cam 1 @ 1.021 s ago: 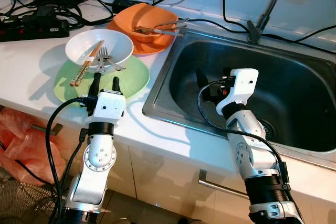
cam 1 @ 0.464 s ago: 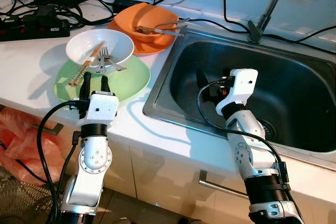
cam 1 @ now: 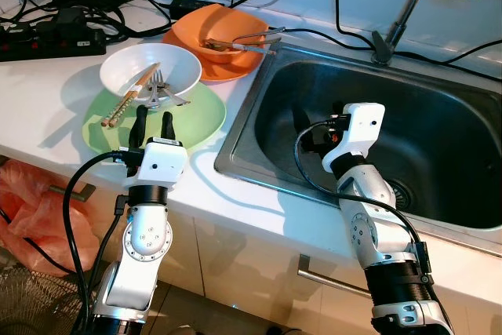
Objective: Kitchen organization
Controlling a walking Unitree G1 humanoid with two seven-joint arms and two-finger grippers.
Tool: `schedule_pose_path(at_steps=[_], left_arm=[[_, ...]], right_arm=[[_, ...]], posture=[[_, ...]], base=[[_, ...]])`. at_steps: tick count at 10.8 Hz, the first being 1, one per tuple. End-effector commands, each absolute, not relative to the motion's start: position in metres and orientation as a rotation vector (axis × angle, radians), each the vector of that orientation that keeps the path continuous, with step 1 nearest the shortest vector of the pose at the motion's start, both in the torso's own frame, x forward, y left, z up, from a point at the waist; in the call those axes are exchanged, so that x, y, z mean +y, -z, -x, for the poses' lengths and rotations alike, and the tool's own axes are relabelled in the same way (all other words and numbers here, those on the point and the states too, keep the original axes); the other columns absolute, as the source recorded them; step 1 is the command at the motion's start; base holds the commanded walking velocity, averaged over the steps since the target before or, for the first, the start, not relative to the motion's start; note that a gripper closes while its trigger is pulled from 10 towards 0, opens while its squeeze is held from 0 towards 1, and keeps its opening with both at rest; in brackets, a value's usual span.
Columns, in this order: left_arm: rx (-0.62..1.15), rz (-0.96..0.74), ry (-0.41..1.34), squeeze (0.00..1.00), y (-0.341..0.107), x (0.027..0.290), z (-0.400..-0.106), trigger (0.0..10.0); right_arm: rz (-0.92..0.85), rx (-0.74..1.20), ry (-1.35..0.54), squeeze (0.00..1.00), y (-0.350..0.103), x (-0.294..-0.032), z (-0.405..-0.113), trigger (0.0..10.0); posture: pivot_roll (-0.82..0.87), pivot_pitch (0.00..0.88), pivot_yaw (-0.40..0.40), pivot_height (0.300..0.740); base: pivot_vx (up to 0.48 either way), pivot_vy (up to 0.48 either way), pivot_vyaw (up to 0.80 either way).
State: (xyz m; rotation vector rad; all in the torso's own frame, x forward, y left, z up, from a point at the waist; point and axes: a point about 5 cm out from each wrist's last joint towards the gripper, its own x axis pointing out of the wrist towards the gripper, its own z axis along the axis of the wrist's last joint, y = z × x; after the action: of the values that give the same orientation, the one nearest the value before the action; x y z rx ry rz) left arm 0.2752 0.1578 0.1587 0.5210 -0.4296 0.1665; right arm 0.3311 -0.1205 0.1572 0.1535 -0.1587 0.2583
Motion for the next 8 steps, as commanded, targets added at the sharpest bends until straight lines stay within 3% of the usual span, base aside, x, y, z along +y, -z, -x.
schedule_pose_path(at_steps=[1, 8], left_arm=[[-0.474, -0.531, -0.152, 0.00, -0.167, 0.153, -0.275, 10.0], [-0.478, -0.539, -0.157, 0.00, -0.167, 0.154, -0.275, 10.0]], right_arm=[[-0.161, -0.157, -0.276, 0.00, -0.157, -0.120, -0.332, 10.0], [-0.173, -0.220, -0.783, 0.00, -0.181, -0.114, -0.306, 10.0]], posture=[[0.08, 0.078, -0.078, 0.740], [0.08, 0.084, -0.077, 0.740]], base=[[0.000, 0.000, 0.00], [0.000, 0.000, 0.00]])
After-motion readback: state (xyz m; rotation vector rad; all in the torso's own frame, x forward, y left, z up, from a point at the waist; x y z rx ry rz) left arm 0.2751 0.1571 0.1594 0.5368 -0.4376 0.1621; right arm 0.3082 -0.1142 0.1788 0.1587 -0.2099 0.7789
